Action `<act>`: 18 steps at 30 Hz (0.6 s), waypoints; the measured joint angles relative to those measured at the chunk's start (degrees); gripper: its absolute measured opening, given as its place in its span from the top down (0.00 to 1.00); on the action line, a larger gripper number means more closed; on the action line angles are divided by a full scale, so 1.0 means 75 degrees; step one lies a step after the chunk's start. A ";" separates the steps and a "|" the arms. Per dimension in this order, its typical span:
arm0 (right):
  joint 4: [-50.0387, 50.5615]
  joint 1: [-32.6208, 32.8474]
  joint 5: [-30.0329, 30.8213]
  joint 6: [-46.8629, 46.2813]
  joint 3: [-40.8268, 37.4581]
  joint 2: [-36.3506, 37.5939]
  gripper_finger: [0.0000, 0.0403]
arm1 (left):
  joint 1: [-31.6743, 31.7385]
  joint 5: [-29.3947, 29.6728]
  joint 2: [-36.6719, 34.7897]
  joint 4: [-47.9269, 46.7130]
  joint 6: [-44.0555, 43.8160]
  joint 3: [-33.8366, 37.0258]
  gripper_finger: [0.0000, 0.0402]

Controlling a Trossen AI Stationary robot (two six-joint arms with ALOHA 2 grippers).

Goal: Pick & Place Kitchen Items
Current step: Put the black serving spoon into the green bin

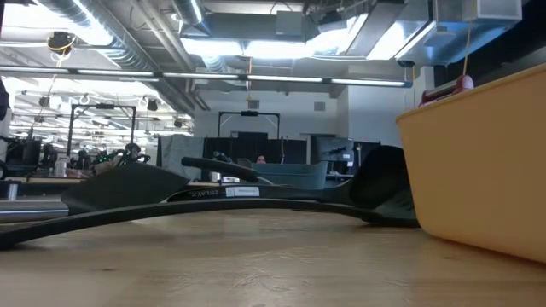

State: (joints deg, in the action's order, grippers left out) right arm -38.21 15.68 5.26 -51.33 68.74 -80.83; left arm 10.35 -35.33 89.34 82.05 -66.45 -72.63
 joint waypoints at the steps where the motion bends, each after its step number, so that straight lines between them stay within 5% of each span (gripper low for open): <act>1: 0.0205 0.0014 -0.0008 0.0074 0.0206 -0.0052 0.37 | 0.0000 -0.0072 0.0004 -0.0028 0.0001 -0.0062 0.99; 6: 0.1402 -0.0029 -0.0390 0.0172 0.1183 -0.0507 0.37 | -0.0009 -0.0441 0.0000 -0.0048 -0.0033 -0.0405 0.99; 18: 0.1487 -0.0463 -0.1782 0.0195 0.2606 -0.1764 0.37 | -0.0270 -0.0808 0.0007 0.0130 0.0042 -0.0544 0.99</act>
State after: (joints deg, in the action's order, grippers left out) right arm -27.06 12.21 -8.11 -49.87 88.29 -94.06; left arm 8.32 -41.39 89.39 83.02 -66.13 -76.71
